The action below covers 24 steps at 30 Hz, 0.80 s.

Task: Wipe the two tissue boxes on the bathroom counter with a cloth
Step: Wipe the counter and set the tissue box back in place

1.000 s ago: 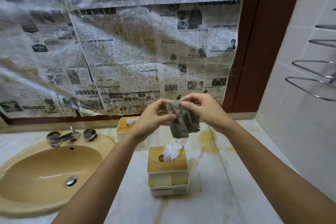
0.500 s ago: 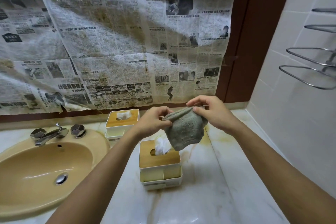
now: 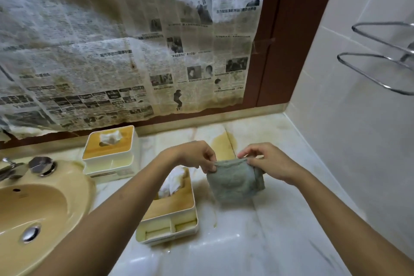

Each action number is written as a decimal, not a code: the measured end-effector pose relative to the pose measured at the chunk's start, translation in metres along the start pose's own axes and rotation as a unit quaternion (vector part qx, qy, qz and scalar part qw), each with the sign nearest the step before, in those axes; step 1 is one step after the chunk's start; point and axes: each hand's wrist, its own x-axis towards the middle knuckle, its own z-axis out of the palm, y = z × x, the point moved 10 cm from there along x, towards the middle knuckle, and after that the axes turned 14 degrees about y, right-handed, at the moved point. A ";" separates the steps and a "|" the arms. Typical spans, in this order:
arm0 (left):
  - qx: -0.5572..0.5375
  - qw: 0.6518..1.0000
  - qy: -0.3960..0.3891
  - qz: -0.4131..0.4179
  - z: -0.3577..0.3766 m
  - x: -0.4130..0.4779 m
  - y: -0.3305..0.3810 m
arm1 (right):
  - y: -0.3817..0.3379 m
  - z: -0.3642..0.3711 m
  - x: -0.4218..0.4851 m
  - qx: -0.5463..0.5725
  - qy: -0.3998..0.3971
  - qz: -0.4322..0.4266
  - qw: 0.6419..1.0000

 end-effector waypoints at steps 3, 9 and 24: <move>0.044 0.999 0.010 -0.028 0.008 0.038 -0.026 | 0.036 0.015 0.026 -0.015 0.036 0.028 0.999; 0.160 0.982 0.094 -0.032 -0.012 0.096 -0.084 | 0.063 0.079 0.048 -0.139 0.043 -0.042 0.988; 0.257 0.946 0.102 0.172 0.018 0.128 -0.170 | 0.126 0.123 0.030 -0.377 0.070 -0.121 0.915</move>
